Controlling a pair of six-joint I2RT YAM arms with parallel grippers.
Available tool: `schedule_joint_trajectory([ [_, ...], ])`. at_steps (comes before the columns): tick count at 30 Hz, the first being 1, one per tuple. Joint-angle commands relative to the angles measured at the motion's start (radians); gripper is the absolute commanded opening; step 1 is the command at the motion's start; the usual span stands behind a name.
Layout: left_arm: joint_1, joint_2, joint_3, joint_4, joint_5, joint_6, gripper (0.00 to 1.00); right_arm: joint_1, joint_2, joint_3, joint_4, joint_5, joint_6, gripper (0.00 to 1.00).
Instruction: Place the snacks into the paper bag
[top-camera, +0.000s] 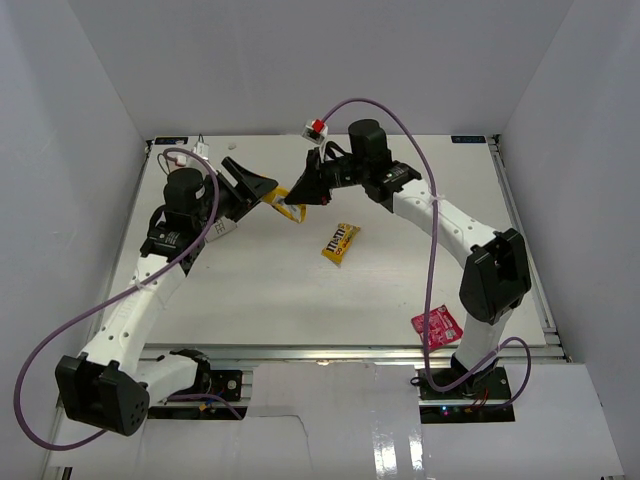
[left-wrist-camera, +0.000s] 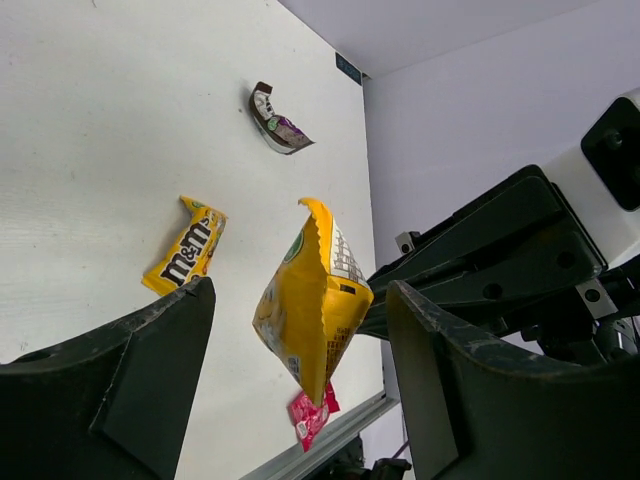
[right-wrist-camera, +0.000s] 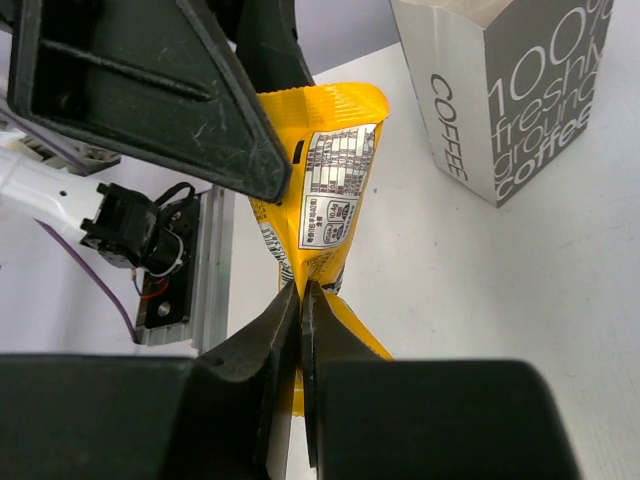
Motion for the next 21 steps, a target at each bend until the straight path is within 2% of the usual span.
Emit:
schedule_joint_trajectory([
  [1,-0.001,0.004,0.045,0.002,-0.013,0.032,0.79,-0.004,-0.056,-0.022,0.095,-0.088,0.058,0.08],
  [3,0.000,0.016,0.051,0.015,-0.003,0.027,0.78,-0.004,-0.054,-0.033,0.124,-0.092,0.090,0.08],
  [9,0.000,0.025,0.051,0.036,0.042,0.017,0.66,-0.004,-0.041,-0.020,0.155,-0.072,0.116,0.08],
  [15,0.000,0.016,0.052,0.035,0.056,0.021,0.44,-0.013,-0.005,0.001,0.160,-0.072,0.129,0.08],
  [17,0.000,0.016,0.060,0.022,0.041,0.027,0.35,-0.013,-0.007,0.001,0.166,-0.079,0.129,0.14],
  [18,0.000,0.014,0.065,0.013,0.031,0.037,0.33,-0.014,-0.008,-0.002,0.166,-0.082,0.129,0.22],
  [20,0.000,0.014,0.088,-0.014,0.013,0.052,0.28,-0.018,-0.010,-0.010,0.166,-0.085,0.129,0.26],
  [21,0.000,0.019,0.097,-0.027,-0.005,0.069,0.19,-0.019,-0.013,-0.013,0.166,-0.087,0.129,0.32],
])
